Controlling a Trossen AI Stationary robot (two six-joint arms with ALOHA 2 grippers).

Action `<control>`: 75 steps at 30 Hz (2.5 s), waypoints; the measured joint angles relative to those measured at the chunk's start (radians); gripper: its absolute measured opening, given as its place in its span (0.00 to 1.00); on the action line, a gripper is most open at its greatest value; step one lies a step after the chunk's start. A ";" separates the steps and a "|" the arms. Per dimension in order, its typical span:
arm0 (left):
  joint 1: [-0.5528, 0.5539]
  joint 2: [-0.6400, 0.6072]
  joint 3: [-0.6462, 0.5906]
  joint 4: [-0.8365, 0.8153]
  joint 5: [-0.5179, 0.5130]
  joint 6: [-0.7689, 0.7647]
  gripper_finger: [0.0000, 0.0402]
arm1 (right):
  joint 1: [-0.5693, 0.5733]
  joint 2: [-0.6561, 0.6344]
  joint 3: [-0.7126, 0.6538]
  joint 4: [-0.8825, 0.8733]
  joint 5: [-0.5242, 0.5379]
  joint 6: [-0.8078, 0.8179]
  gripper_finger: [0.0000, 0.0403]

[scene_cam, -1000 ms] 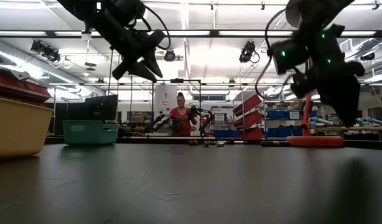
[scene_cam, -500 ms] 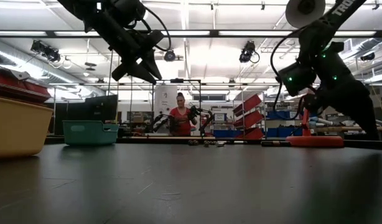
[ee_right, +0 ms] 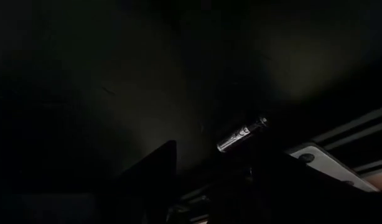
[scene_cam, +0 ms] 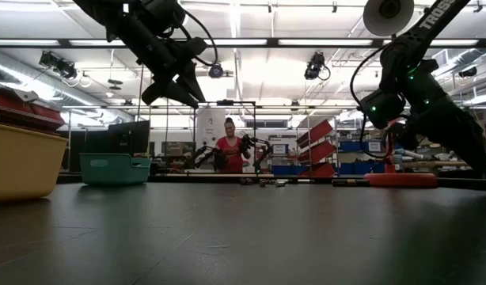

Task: Sort batteries
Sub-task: Put the white battery into the blue bin

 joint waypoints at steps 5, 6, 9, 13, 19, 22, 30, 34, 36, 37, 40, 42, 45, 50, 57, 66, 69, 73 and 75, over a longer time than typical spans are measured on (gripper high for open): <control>0.000 0.000 0.000 0.005 -0.004 0.002 0.30 | 0.008 -0.007 0.000 0.000 -0.004 0.003 0.50; 0.000 0.000 0.000 0.007 -0.005 0.003 0.30 | 0.016 -0.014 0.000 -0.001 -0.004 0.012 0.50; 0.000 0.000 0.000 0.015 -0.005 0.003 0.30 | 0.040 -0.043 0.011 -0.006 0.019 0.036 0.49; 0.000 0.000 0.000 0.016 -0.006 0.001 0.30 | 0.053 -0.079 0.033 -0.014 0.065 0.086 0.47; 0.000 0.000 0.000 0.042 -0.009 -0.002 0.30 | 0.053 -0.093 0.045 -0.018 0.052 0.141 0.47; 0.001 0.000 0.000 0.065 -0.009 -0.002 0.30 | 0.053 -0.093 0.045 -0.018 0.034 0.181 0.47; 0.001 0.000 0.000 0.095 -0.030 -0.013 0.30 | 0.053 -0.093 0.045 -0.010 0.034 0.181 0.47; 0.001 0.000 0.000 0.096 -0.076 -0.090 0.30 | 0.053 -0.093 0.045 0.021 0.034 0.179 0.47; 0.001 0.000 0.000 0.103 -0.081 -0.115 0.30 | 0.053 -0.093 0.045 0.045 0.034 0.180 0.47; 0.001 0.000 0.000 0.107 -0.081 -0.129 0.30 | 0.053 -0.093 0.045 0.054 0.034 0.185 0.47; 0.001 0.001 0.000 0.132 -0.079 -0.184 0.30 | 0.053 -0.093 0.045 0.046 0.033 0.180 0.47; 0.001 0.001 0.000 0.162 -0.077 -0.187 0.30 | 0.053 -0.093 0.045 0.043 0.043 0.161 0.48; 0.001 0.001 0.000 0.204 -0.090 -0.178 0.30 | 0.053 -0.093 0.045 0.036 0.069 0.151 0.47; 0.005 0.001 0.000 0.276 -0.087 -0.068 0.30 | 0.053 -0.093 0.045 0.027 0.115 0.222 0.47; 0.041 -0.001 0.000 0.261 0.227 0.024 0.30 | 0.053 -0.094 0.045 0.058 0.152 0.399 0.47; 0.045 -0.006 0.000 0.274 0.328 0.146 0.30 | 0.053 -0.128 0.045 -0.015 0.123 0.596 0.46; 0.045 -0.006 0.000 0.274 0.349 0.155 0.30 | 0.063 -0.128 0.047 -0.071 0.182 0.699 0.44; 0.049 -0.006 0.000 0.284 0.367 0.161 0.30 | 0.067 -0.128 0.051 -0.074 0.274 0.798 0.42; 0.049 -0.006 0.000 0.298 0.367 0.180 0.30 | 0.066 -0.128 0.051 -0.068 0.285 0.813 0.41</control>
